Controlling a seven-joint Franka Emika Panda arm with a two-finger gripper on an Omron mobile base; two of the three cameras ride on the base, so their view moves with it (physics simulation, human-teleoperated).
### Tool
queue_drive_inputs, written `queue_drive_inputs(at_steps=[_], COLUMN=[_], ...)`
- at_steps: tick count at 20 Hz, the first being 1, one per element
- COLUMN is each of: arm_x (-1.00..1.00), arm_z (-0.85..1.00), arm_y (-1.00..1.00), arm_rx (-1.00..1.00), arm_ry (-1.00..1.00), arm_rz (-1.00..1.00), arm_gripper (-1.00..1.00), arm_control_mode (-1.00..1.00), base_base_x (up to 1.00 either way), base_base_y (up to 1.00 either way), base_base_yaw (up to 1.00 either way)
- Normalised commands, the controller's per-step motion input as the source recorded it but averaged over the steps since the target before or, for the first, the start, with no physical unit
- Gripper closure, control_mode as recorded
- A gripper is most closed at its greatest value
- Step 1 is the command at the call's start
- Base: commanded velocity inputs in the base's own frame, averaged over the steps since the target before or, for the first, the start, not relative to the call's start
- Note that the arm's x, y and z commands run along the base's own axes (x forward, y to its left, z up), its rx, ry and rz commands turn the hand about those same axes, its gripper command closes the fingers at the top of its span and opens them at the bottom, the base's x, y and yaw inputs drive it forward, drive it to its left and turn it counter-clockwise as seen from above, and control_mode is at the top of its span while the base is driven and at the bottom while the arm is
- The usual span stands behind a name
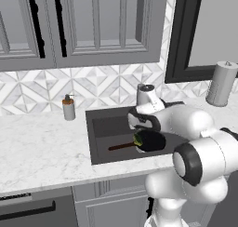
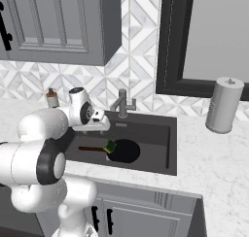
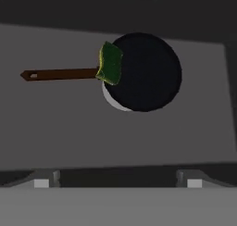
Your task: Pick the pan and sponge and place them into the sink. Then turn on the water.
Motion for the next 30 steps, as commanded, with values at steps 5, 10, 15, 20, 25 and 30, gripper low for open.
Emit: queue_drive_inputs(at_steps=[5,10,15,20,25,30], arm_x=[-0.51,-0.29,-0.01,0.0,0.14,0.23], arm_z=[0.4,0.33,0.24,0.22,0.25,0.23], arm_y=[-0.71,-0.68,-0.52,-0.31,-0.29,-0.19], arm_rx=[0.06,0.07,0.1,0.1,0.13,0.11], arm_ry=[-0.03,-0.06,-0.11,-0.16,-0.12,-0.14], arm_rz=[0.05,0.07,0.11,0.09,0.08,0.07], arm_gripper=[-1.0,-1.0,-1.0,-1.0,-1.0,-1.0], arm_control_mode=[-1.0,-1.0,-1.0,-1.0,-1.0,-1.0], base_base_x=[0.0,0.0,0.0,0.0,0.0,0.0], base_base_y=[0.0,0.0,0.0,0.0,0.0,0.0], base_base_yaw=[0.0,0.0,0.0,0.0,0.0,0.0])
